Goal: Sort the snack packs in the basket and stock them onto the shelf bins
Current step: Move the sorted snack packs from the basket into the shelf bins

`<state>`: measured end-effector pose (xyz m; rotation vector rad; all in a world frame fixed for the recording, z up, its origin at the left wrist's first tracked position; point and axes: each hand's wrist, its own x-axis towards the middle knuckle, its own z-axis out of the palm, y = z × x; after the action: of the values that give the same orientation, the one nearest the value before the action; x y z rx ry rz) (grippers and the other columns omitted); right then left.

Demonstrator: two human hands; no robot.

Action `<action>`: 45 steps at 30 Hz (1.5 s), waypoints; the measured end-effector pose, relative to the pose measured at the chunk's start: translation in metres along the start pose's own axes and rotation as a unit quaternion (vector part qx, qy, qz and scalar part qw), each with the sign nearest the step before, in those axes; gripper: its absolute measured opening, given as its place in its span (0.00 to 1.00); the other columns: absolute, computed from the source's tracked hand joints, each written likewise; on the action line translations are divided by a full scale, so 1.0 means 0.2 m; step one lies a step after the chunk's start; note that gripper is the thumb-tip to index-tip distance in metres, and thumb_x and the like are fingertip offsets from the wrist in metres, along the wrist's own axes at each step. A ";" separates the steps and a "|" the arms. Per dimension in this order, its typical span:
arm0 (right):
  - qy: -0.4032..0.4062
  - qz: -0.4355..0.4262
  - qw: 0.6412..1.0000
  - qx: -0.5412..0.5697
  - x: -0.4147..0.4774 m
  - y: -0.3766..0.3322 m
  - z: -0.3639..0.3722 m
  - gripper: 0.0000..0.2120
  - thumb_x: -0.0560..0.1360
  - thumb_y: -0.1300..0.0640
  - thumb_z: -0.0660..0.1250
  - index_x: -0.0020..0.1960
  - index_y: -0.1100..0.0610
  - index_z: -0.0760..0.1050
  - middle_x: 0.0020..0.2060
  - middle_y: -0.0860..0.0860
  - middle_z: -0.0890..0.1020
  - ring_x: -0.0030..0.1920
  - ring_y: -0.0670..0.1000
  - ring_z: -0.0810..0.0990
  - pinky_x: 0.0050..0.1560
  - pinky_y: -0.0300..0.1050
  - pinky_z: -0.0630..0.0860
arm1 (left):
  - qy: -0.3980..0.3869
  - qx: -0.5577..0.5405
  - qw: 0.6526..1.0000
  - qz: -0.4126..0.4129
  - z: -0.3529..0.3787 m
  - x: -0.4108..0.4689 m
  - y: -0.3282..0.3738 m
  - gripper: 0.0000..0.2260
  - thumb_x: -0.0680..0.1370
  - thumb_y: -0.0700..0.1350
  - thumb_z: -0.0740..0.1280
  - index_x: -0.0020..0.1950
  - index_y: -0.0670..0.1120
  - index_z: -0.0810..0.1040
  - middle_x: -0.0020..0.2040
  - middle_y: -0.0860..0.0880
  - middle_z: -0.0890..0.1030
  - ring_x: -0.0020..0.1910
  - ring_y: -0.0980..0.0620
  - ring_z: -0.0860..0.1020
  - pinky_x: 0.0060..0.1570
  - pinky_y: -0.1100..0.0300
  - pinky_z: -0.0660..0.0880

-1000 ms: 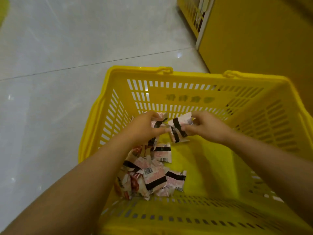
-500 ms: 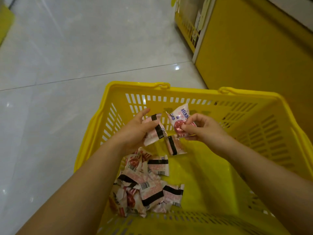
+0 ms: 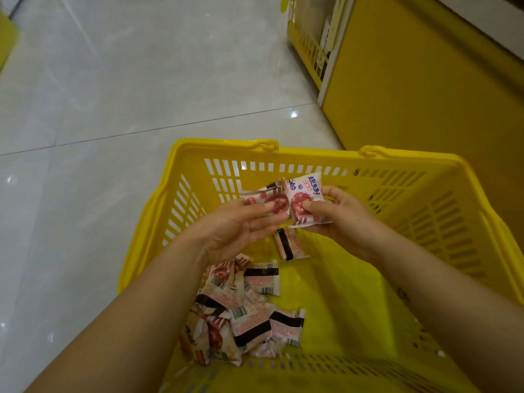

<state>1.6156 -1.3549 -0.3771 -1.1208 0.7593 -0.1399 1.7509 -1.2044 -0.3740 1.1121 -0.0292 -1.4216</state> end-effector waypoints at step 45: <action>0.020 -0.188 0.965 -0.180 -0.18 -0.04 0.52 0.08 0.77 0.47 0.64 0.56 0.43 0.75 0.52 0.45 0.81 0.53 0.47 0.80 0.51 0.41 0.78 | 0.232 0.165 0.871 0.400 0.00 -0.37 0.19 0.13 0.79 0.46 0.66 0.61 0.44 0.71 0.55 0.46 0.82 0.50 0.50 0.83 0.48 0.53 0.80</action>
<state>1.6548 -1.2622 -0.3298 -1.6098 0.6141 -0.3559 1.7620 -1.1562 -0.3074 1.4688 -0.3613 -0.3906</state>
